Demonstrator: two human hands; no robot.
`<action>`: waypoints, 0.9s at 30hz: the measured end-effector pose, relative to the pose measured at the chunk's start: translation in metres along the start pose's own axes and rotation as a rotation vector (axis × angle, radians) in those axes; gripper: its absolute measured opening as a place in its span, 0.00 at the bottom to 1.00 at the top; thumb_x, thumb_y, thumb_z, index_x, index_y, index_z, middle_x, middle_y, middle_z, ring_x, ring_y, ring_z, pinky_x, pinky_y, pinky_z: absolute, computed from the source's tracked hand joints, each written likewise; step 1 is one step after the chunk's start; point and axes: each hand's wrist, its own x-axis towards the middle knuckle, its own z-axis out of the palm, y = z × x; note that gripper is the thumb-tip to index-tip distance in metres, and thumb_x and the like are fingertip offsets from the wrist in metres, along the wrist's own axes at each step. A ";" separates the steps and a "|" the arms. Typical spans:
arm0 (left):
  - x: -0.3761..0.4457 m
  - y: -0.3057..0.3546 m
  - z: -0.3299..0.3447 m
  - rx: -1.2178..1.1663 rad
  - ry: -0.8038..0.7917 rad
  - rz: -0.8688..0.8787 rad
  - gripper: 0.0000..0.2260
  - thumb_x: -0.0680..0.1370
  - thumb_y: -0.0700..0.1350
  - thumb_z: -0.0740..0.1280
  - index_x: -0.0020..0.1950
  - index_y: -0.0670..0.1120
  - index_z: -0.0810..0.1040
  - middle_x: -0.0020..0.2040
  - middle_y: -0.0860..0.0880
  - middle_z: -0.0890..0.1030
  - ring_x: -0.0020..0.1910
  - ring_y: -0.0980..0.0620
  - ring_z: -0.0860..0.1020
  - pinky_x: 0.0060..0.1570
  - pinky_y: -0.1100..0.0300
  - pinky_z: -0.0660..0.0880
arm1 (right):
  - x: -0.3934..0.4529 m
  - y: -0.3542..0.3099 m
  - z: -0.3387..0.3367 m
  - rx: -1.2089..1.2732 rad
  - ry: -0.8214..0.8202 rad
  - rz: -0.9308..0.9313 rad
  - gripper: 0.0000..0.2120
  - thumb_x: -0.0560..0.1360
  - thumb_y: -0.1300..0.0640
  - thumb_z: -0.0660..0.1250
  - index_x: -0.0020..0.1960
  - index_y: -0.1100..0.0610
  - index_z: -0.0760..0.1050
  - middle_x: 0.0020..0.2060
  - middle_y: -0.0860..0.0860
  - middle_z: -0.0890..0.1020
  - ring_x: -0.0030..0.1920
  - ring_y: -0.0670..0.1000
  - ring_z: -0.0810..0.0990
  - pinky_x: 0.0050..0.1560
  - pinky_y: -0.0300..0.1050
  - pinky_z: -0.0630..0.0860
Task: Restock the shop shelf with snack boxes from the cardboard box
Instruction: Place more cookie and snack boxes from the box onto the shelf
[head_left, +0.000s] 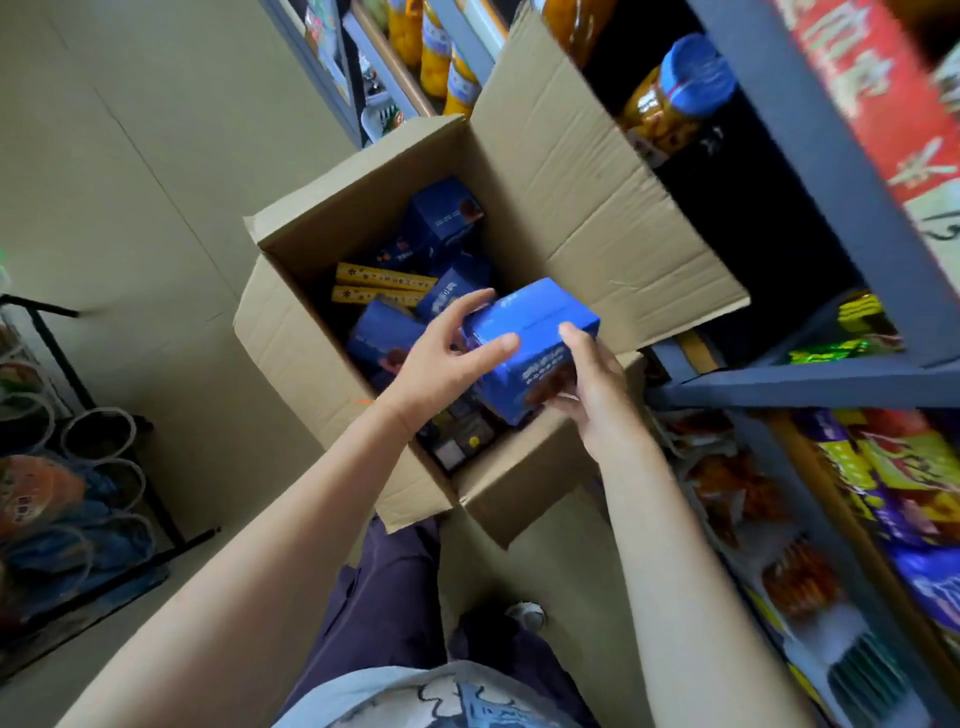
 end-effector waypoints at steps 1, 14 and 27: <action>-0.007 0.013 0.016 -0.029 -0.050 0.055 0.37 0.66 0.58 0.77 0.71 0.55 0.68 0.62 0.55 0.76 0.63 0.51 0.78 0.64 0.56 0.74 | -0.012 -0.010 -0.015 0.057 0.007 -0.026 0.10 0.79 0.47 0.65 0.55 0.51 0.77 0.42 0.49 0.85 0.37 0.48 0.84 0.32 0.42 0.79; -0.165 0.162 0.264 -0.370 -0.283 0.296 0.22 0.74 0.50 0.71 0.65 0.42 0.74 0.55 0.40 0.83 0.53 0.41 0.81 0.55 0.47 0.78 | -0.259 -0.031 -0.264 0.327 0.074 -0.544 0.03 0.81 0.53 0.63 0.54 0.51 0.74 0.45 0.40 0.85 0.44 0.38 0.82 0.39 0.33 0.77; -0.333 0.181 0.452 -0.137 -0.471 0.489 0.19 0.75 0.60 0.70 0.54 0.45 0.79 0.45 0.49 0.84 0.44 0.55 0.82 0.46 0.63 0.78 | -0.418 0.026 -0.448 0.452 0.329 -0.877 0.09 0.79 0.51 0.63 0.54 0.46 0.82 0.53 0.47 0.85 0.55 0.47 0.83 0.54 0.49 0.79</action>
